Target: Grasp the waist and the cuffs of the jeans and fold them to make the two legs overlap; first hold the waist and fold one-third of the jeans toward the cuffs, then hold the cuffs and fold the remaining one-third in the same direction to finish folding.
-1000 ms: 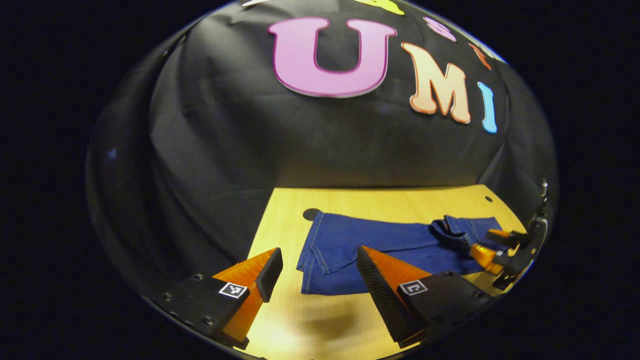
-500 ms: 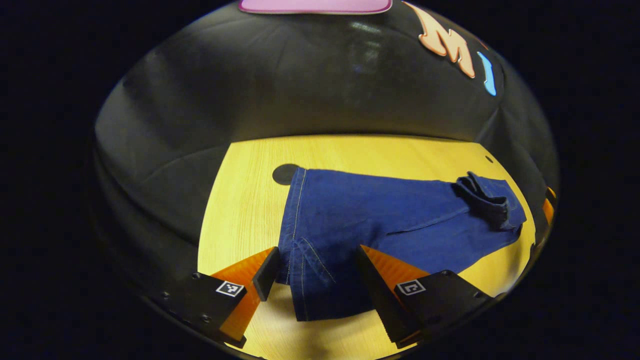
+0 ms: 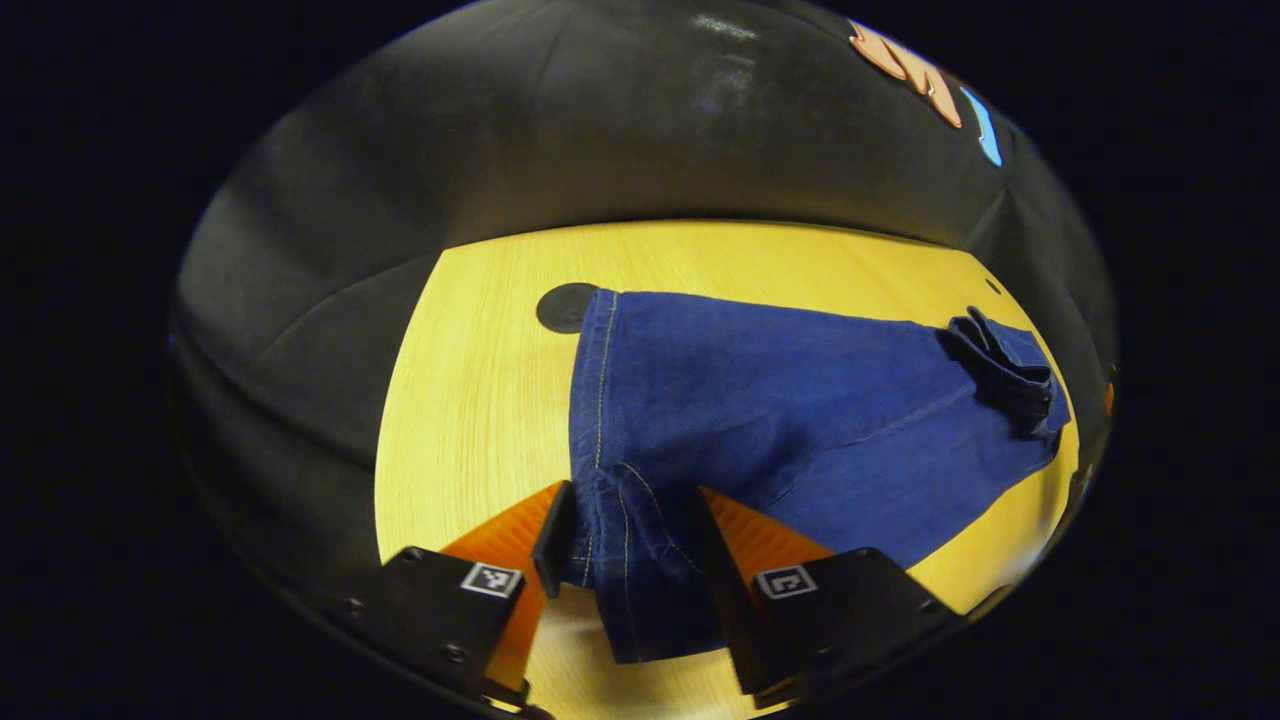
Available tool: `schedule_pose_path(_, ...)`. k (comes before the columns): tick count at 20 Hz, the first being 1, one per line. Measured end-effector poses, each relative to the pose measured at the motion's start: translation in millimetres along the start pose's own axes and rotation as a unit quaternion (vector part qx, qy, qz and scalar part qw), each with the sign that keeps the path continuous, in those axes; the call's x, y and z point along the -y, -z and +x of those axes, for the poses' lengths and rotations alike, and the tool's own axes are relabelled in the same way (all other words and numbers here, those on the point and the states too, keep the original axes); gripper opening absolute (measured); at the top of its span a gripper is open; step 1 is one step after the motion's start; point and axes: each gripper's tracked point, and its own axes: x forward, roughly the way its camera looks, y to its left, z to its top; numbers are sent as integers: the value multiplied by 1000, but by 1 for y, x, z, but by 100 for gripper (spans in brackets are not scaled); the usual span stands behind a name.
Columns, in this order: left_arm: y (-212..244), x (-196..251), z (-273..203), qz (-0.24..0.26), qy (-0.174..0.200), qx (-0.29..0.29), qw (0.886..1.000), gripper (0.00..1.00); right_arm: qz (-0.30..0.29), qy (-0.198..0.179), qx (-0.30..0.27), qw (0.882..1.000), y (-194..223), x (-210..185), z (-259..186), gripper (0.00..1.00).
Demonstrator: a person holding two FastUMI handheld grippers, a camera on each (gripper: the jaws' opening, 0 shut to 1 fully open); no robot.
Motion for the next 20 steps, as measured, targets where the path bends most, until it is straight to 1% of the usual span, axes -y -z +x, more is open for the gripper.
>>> schedule_pose_path(1,0,10,-1,-3,20,0,1000,48,6,3,5,1000,-3,3,-1,100)
schedule_pose_path(3,-3,11,-1,-17,12,0,1000,11,22,5,10,1000,-5,9,-4,99)
schedule_pose_path(4,-3,12,1,-20,10,2,1000,9,29,5,13,999,-6,14,-5,99)
schedule_pose_path(5,-1,12,-1,-20,7,-9,1000,4,34,6,16,999,-8,18,-5,99)
schedule_pose_path(7,-8,23,-9,-37,9,-3,999,0,42,8,28,999,-14,30,-9,99)
schedule_pose_path(9,-29,46,-33,-49,18,33,998,0,53,5,40,998,-19,42,-14,99)
schedule_pose_path(11,-51,69,-63,-50,16,69,996,0,57,-6,42,997,-18,54,-19,99)
schedule_pose_path(13,-77,101,-96,-34,25,106,993,0,55,-11,45,997,-20,68,-22,99)
schedule_pose_path(14,-86,116,-111,-19,22,118,993,0,59,-14,47,997,-19,81,-27,99)
schedule_pose_path(16,-107,149,-138,13,22,145,989,0,72,-24,52,996,-19,92,-34,99)
schedule_pose_path(18,-127,198,-155,21,41,163,986,0,76,-27,52,995,-16,111,-40,99)
schedule_pose_path(20,-142,245,-164,19,63,180,981,0,81,-27,54,995,-12,130,-49,99)
